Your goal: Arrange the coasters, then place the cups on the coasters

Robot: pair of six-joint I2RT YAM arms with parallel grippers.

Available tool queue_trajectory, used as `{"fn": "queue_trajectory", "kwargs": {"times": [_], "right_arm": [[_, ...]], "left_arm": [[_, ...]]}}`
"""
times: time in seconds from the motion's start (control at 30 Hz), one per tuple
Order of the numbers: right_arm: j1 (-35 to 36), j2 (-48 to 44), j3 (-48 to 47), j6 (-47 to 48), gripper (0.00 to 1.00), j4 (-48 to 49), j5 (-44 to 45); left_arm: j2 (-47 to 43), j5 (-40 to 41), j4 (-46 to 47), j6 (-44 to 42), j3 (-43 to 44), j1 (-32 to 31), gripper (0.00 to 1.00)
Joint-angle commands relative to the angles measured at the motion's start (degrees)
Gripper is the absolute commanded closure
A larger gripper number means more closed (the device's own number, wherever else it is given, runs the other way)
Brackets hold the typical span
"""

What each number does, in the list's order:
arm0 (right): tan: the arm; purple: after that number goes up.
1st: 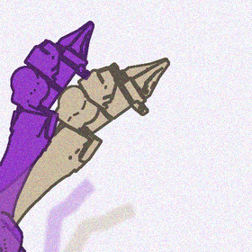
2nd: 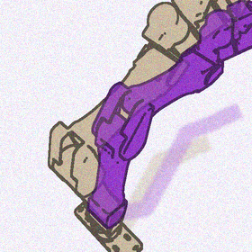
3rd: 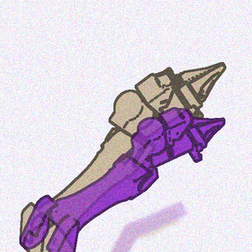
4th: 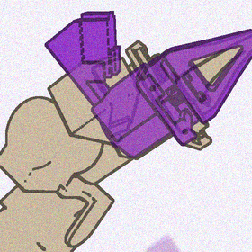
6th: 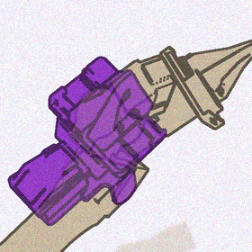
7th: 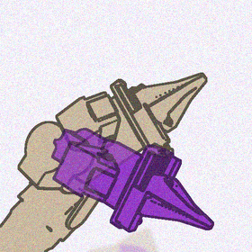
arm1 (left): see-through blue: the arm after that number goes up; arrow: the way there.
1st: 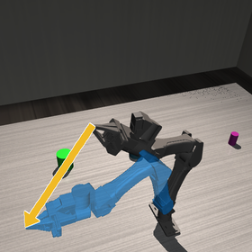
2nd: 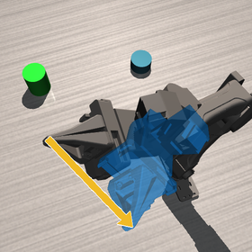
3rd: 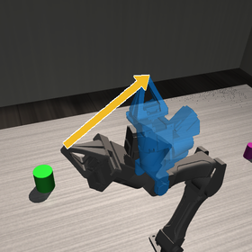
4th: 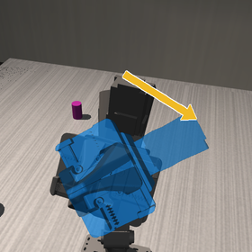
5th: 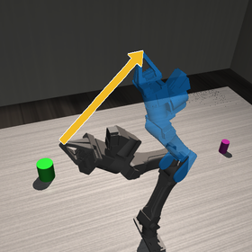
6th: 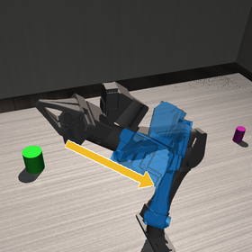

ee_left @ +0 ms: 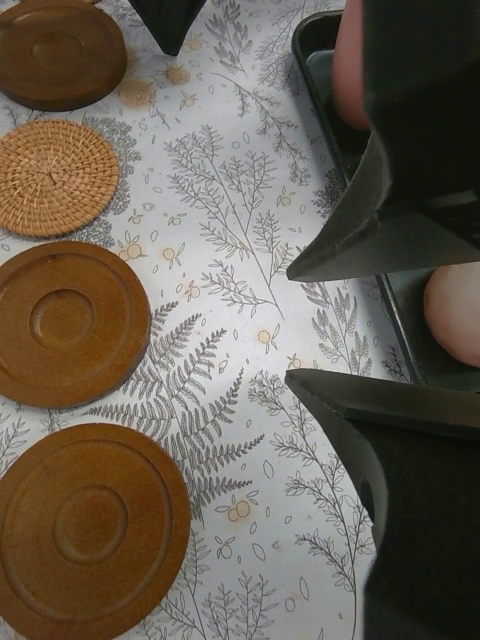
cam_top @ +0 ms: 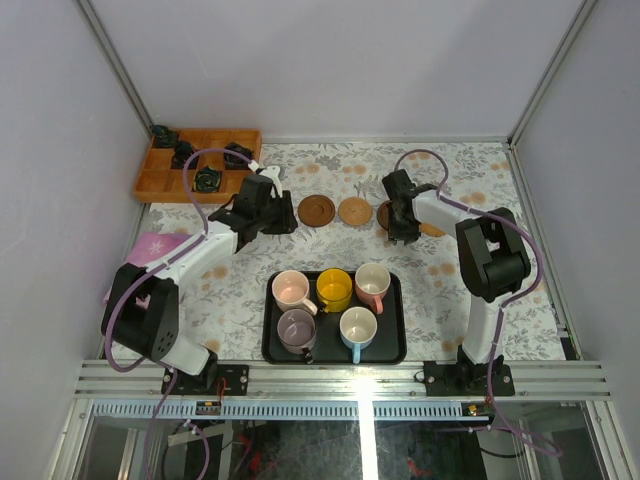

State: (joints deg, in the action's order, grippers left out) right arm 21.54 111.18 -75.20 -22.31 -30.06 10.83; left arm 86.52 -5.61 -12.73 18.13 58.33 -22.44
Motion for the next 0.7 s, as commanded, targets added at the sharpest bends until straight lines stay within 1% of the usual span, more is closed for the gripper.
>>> {"fn": "queue_trajectory", "kwargs": {"times": [0.0, 0.03, 0.1, 0.33, 0.67], "right_arm": [[-1.1, 0.7, -1.1, -1.2, 0.62, 1.0, -1.0], [-1.5, 1.1, -1.3, -1.2, 0.62, 0.9, -1.1], [-2.3, 1.6, -1.5, -1.2, 0.62, 1.1, -1.9], [-4.4, 3.2, -2.8, -0.3, 0.62, 1.6, -3.7], [-5.3, 4.7, -3.9, -0.1, 0.62, 2.3, -3.4]], "left_arm": [[-1.5, 3.5, 0.9, -0.4, -0.6, 0.4, 0.59], [-1.5, 3.6, 0.9, -0.3, -0.6, 0.4, 0.57], [-1.4, 3.8, 1.0, -0.1, -0.6, 0.4, 0.56], [-0.4, 3.6, 1.1, 0.9, -0.3, 0.5, 0.55], [0.1, 3.9, 0.7, 1.0, -0.7, 0.4, 0.55]]}}
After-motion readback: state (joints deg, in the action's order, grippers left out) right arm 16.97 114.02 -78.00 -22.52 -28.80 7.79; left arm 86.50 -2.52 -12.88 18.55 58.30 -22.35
